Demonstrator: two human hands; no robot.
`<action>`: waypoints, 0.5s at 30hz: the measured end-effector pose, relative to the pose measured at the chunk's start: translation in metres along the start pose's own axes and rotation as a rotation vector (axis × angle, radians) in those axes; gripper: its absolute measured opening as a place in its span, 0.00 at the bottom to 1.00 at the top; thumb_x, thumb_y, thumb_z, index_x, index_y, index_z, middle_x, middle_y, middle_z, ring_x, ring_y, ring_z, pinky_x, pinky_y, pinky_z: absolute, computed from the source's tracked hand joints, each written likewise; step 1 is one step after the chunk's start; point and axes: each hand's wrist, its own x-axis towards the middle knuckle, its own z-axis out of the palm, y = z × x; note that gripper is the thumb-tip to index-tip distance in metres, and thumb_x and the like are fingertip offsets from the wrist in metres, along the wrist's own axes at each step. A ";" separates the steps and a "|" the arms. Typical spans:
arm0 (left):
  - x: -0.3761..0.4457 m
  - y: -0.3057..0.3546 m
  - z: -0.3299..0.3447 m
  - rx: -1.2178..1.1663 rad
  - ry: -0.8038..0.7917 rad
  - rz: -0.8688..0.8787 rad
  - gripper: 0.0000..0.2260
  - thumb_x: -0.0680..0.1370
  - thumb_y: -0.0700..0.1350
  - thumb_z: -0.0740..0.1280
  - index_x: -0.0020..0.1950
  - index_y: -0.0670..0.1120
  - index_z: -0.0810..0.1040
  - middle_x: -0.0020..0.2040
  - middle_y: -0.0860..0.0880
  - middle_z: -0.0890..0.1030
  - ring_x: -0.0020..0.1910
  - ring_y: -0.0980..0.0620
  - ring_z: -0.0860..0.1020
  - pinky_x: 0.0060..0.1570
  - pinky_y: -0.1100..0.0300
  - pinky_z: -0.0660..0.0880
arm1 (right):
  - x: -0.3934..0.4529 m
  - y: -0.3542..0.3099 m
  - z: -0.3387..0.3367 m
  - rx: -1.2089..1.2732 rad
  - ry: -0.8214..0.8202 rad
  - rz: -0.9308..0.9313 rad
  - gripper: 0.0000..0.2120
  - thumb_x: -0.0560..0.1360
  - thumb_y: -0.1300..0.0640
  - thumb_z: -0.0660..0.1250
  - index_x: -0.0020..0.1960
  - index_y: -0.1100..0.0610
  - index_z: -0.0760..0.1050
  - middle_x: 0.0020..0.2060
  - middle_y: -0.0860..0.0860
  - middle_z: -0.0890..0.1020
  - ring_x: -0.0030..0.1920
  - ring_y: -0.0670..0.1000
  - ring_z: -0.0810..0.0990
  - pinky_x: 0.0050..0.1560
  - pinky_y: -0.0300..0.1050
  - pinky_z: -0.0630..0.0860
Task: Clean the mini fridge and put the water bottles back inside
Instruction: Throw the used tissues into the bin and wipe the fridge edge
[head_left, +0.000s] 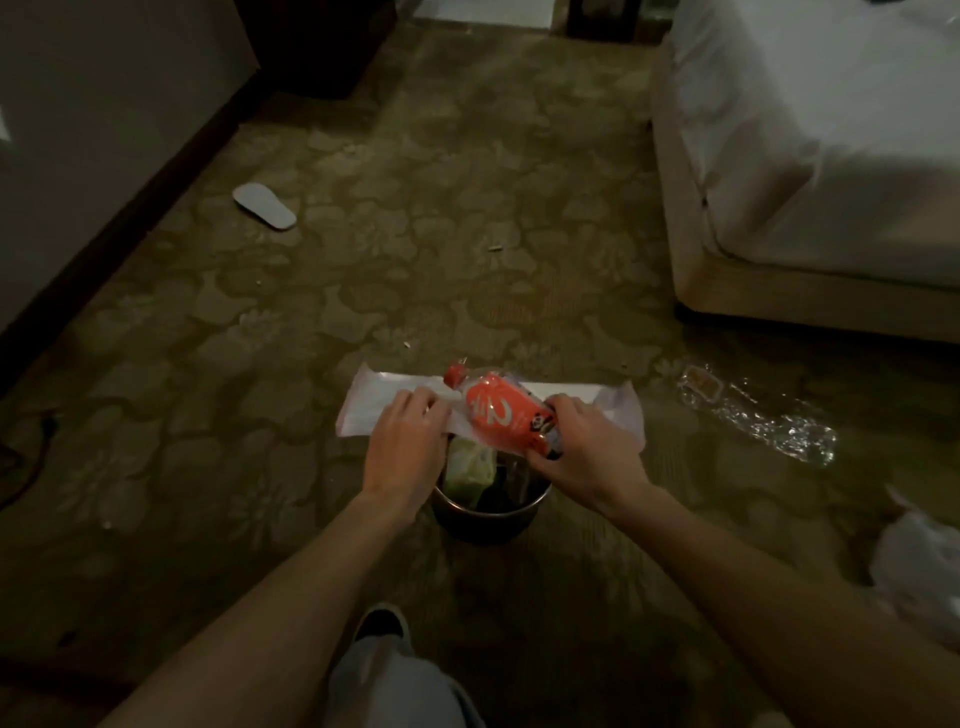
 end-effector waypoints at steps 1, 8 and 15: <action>-0.004 -0.005 0.010 0.009 -0.077 -0.001 0.12 0.77 0.42 0.68 0.60 0.47 0.78 0.60 0.47 0.77 0.60 0.49 0.73 0.61 0.51 0.73 | 0.002 -0.001 0.010 -0.010 -0.014 -0.006 0.26 0.71 0.41 0.70 0.63 0.52 0.68 0.56 0.49 0.78 0.53 0.49 0.77 0.50 0.48 0.78; -0.028 -0.032 0.066 0.022 -0.387 0.003 0.19 0.79 0.48 0.64 0.69 0.52 0.70 0.69 0.51 0.74 0.67 0.51 0.71 0.69 0.49 0.66 | 0.010 -0.005 0.083 -0.055 -0.168 0.113 0.26 0.72 0.42 0.70 0.64 0.52 0.67 0.59 0.52 0.76 0.57 0.52 0.76 0.55 0.50 0.77; -0.032 -0.055 0.081 0.034 -0.294 0.076 0.20 0.79 0.51 0.62 0.71 0.52 0.70 0.70 0.52 0.73 0.70 0.54 0.68 0.72 0.54 0.60 | 0.030 -0.008 0.121 -0.092 -0.261 0.175 0.26 0.74 0.42 0.68 0.68 0.51 0.67 0.63 0.53 0.74 0.61 0.54 0.74 0.60 0.55 0.75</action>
